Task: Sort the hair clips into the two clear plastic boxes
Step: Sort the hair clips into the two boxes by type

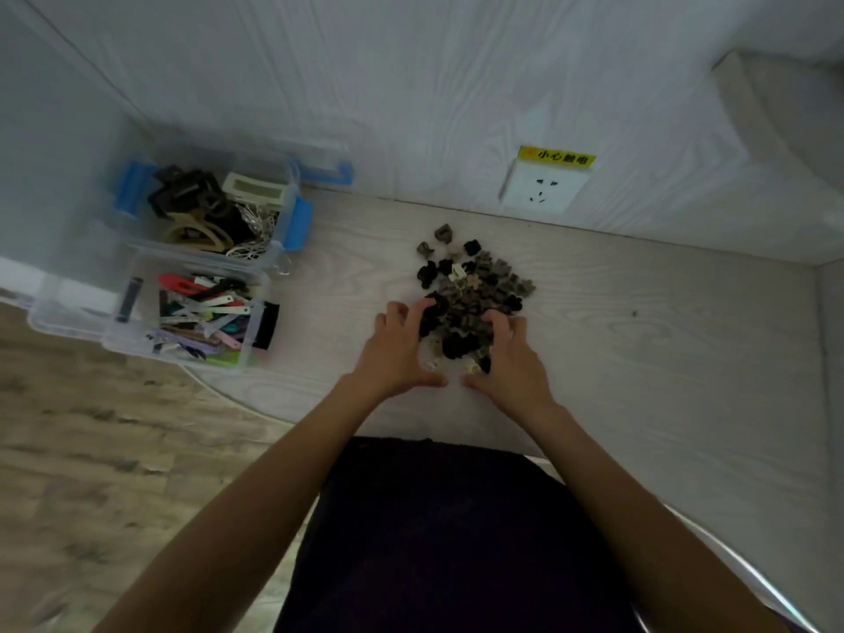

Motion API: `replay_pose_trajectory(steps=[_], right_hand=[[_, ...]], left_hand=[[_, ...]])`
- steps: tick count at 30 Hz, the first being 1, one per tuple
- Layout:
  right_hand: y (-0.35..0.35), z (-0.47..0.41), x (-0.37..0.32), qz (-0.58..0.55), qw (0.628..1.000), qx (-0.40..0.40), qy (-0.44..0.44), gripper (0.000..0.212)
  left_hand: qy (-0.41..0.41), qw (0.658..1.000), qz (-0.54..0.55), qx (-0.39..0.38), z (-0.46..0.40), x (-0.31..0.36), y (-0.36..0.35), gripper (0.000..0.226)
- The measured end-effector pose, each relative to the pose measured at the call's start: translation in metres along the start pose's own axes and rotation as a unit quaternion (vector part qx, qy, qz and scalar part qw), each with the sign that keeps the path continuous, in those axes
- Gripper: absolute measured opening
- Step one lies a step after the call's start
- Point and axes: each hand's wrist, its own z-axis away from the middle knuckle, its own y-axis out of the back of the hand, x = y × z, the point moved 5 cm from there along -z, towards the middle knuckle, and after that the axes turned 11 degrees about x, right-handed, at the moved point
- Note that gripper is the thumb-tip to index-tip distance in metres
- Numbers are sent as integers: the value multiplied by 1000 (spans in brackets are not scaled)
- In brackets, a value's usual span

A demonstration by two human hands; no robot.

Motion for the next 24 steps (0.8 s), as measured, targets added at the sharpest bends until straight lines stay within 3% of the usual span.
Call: replay_pose_trajectory(steps=[7, 16, 24], right_hand=[[-8, -4, -11, -148, 988, 39, -27, 65], [-13, 0, -14, -245, 970, 0, -8, 58], [2, 7, -21, -315, 949, 13, -21, 51]], left_hand=[[27, 994, 99, 29, -1, 9, -1, 73], [16, 999, 44, 3, 5, 15, -8, 60], [-1, 971, 239, -9, 13, 4, 10, 48]])
